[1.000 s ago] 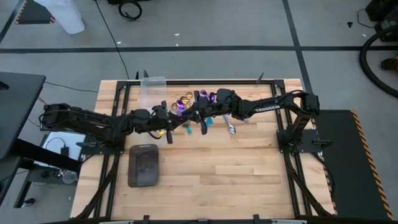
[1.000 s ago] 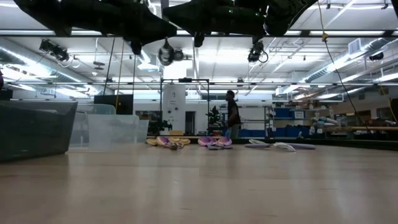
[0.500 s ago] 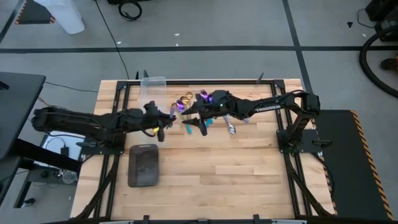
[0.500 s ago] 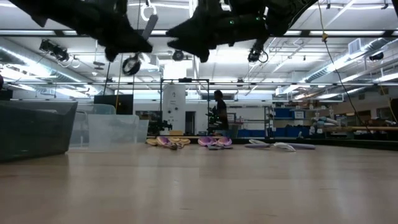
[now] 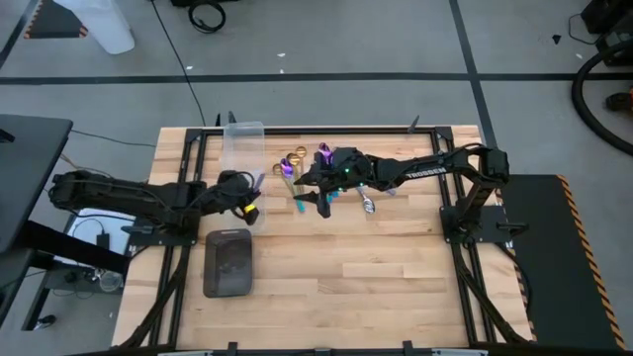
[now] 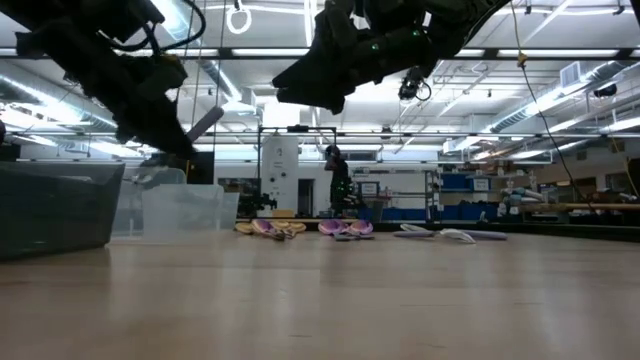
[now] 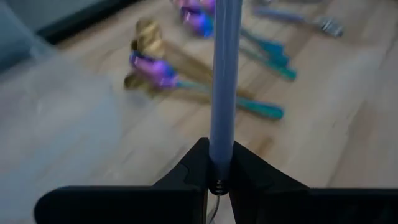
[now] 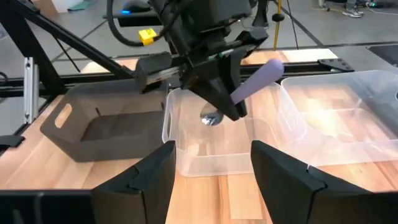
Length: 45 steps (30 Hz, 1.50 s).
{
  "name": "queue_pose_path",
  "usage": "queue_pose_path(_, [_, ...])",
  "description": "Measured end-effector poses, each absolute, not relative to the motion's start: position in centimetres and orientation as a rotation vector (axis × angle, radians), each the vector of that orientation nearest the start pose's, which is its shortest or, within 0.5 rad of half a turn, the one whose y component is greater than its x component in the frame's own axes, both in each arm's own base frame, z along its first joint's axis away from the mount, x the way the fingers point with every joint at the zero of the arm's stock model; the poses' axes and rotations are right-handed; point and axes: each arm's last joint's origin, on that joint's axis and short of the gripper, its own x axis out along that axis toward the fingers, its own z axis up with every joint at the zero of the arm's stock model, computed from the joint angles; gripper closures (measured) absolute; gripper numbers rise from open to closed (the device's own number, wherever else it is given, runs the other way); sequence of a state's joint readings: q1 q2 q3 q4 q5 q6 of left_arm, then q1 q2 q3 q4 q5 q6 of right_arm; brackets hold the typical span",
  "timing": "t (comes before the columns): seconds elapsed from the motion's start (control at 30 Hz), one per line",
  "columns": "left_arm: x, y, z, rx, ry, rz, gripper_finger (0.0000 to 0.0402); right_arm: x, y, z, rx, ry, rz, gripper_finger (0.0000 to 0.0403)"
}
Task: Sort silverware by color (type)
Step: Put the blue spoon into the bottom transparent bin
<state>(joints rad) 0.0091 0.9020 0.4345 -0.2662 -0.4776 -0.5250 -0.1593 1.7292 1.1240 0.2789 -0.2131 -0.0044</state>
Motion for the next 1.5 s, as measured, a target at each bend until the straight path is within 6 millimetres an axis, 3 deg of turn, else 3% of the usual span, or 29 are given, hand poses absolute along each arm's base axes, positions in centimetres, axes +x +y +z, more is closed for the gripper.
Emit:
queue_pose_path(0.2, [16.0,1.5,18.1,-0.381,0.696,0.714,0.0356,38.3,-5.6,24.1,0.059,0.349,0.039,0.0188])
queue_pose_path(0.4, [15.9,1.5,17.9,-0.407,0.702,0.732,0.0350,38.3,-5.6,23.8,0.064,0.374,0.039,0.0188])
queue_pose_path(0.7, [15.6,1.5,17.8,-0.426,0.724,0.754,0.0277,37.5,-5.8,22.4,0.087,0.539,-0.054,0.0188])
queue_pose_path(0.87, [15.9,1.5,18.5,-0.390,0.714,0.728,0.0245,36.6,-6.9,21.4,0.088,0.671,-0.281,0.0188])
queue_pose_path(1.03, [16.7,1.2,20.1,-0.342,0.658,0.664,0.0240,35.3,-8.2,20.3,0.137,0.802,-0.469,0.0191])
queue_pose_path(1.3, [17.7,0.3,20.9,-0.287,0.568,0.563,0.0239,33.1,-11.0,19.3,0.216,0.958,-0.585,0.0204])
queue_pose_path(1.5, [17.6,-0.1,20.9,-0.263,0.579,0.536,0.0239,30.3,-12.6,18.3,0.294,1.193,-0.650,0.0213])
